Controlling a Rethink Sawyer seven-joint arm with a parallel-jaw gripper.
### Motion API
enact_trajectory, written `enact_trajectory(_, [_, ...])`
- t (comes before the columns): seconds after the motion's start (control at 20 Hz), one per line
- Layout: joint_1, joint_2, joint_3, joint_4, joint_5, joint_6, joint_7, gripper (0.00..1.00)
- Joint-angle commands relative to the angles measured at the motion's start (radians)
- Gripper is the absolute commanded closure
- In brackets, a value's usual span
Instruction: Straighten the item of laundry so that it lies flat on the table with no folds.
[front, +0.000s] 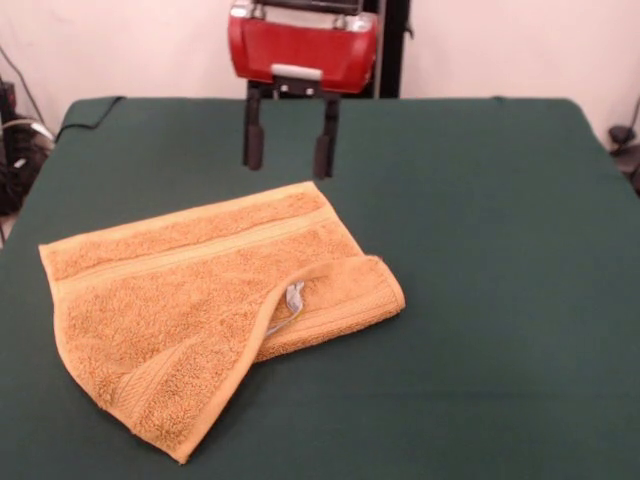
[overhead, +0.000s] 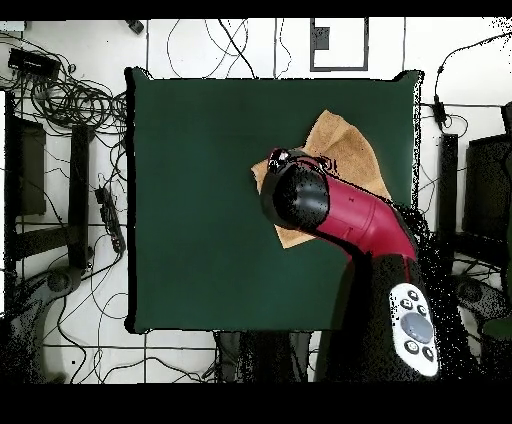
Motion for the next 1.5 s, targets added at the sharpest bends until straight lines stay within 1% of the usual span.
enact_trajectory(0.05, [-0.021, 0.052, 0.138, 0.188, -0.048, 0.006, 0.084, 0.0])
enact_trajectory(0.2, [-0.036, 0.065, 0.16, 0.208, -0.056, -0.029, 0.088, 0.0])
enact_trajectory(0.45, [-0.027, 0.097, 0.174, 0.21, -0.083, -0.109, 0.097, 0.0])
enact_trajectory(0.9, [0.014, 0.139, 0.156, 0.145, -0.121, -0.118, 0.109, 0.0])
enact_trajectory(1.2, [-0.01, 0.19, 0.205, 0.117, -0.124, -0.13, 0.104, 0.0])
enact_trajectory(1.5, [-0.071, 0.288, 0.291, 0.074, -0.137, -0.179, 0.073, 0.0])
